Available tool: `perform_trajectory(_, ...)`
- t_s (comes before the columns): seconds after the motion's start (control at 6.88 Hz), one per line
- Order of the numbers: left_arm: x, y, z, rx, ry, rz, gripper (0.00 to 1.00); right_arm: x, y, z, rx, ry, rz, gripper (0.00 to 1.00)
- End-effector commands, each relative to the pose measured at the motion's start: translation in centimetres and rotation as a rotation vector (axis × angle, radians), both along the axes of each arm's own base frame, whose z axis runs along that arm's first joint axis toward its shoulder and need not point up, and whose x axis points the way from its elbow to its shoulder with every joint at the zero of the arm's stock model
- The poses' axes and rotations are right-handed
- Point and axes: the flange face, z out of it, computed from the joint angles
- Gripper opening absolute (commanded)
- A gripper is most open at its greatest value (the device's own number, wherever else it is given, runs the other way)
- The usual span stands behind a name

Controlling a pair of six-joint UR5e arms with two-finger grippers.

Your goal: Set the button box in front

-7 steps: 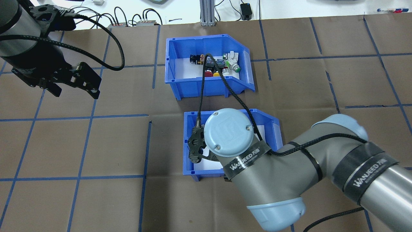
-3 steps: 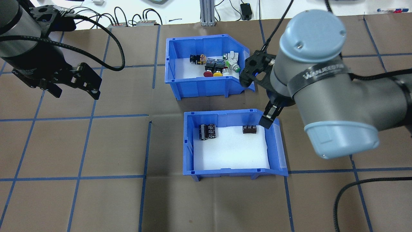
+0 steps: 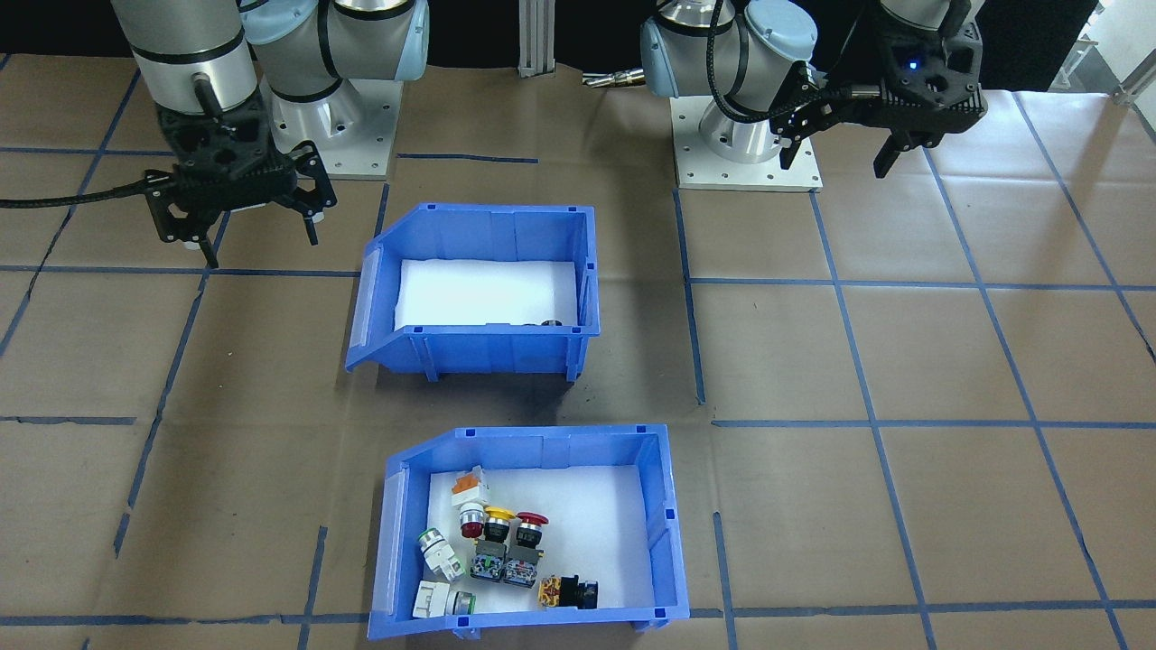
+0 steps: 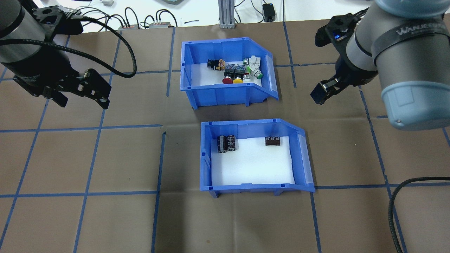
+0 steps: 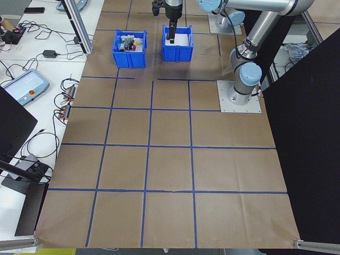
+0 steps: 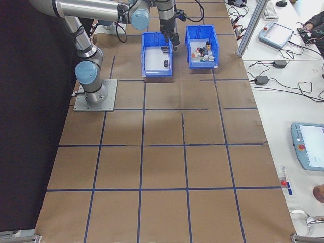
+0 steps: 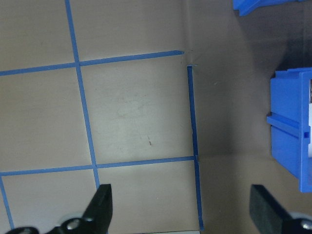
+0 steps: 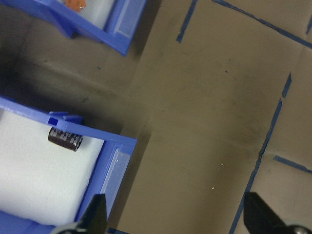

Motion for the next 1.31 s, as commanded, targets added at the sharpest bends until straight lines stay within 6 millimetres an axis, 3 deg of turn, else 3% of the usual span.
perform_trajectory(0.0, 0.0, 0.0, 0.0, 0.0, 0.001, 0.001, 1.0, -0.1, -2.2, 0.4, 0.05, -0.087, -0.327, 1.0)
perform_trajectory(0.29, 0.0, 0.0, 0.0, 0.0, 0.004, 0.001, 1.0, 0.0, -4.1, 2.3, 0.138, -0.079, -0.396, 1.0)
perform_trajectory(1.16, -0.1, 0.0, 0.0, 0.001, 0.006, 0.001, 1.0, -0.1, -3.9, 2.8, 0.146, -0.076, -0.398, 1.0)
